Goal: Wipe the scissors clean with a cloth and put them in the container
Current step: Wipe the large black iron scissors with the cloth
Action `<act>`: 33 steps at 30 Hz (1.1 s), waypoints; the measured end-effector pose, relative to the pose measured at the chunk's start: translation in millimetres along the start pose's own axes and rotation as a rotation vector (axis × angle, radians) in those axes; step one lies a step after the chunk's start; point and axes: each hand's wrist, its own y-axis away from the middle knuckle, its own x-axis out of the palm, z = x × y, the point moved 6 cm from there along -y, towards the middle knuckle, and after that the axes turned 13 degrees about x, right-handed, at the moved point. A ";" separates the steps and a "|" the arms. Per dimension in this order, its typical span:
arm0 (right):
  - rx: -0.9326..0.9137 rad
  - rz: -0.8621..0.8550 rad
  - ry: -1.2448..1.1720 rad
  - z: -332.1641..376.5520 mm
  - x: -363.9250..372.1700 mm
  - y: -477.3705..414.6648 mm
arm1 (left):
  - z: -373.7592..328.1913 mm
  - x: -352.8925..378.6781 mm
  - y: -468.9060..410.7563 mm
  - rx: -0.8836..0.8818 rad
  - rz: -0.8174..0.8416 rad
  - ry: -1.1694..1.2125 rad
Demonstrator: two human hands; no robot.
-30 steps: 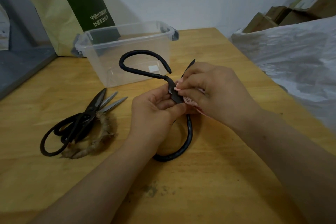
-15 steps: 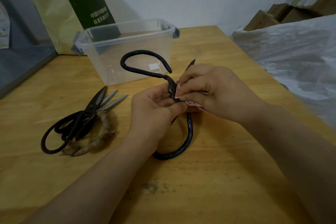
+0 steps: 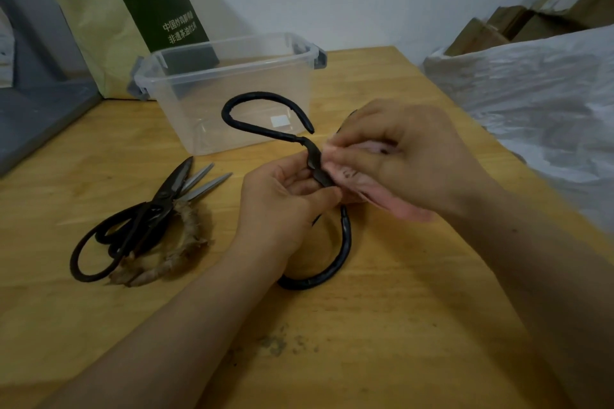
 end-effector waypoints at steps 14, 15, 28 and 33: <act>0.329 0.018 0.340 -32.0 -17.0 -8.8 | 2.3 -7.5 -1.7 0.016 0.000 -0.110; 0.371 -0.041 0.242 -32.1 -22.5 -8.4 | 2.4 -7.8 -1.8 0.018 -0.004 -0.112; 0.753 0.440 -0.869 -44.2 32.1 6.5 | -2.6 -3.0 0.3 0.082 -0.012 -0.095; 0.718 0.428 -0.900 -41.1 39.5 7.0 | -3.2 -3.4 2.3 0.087 -0.028 -0.084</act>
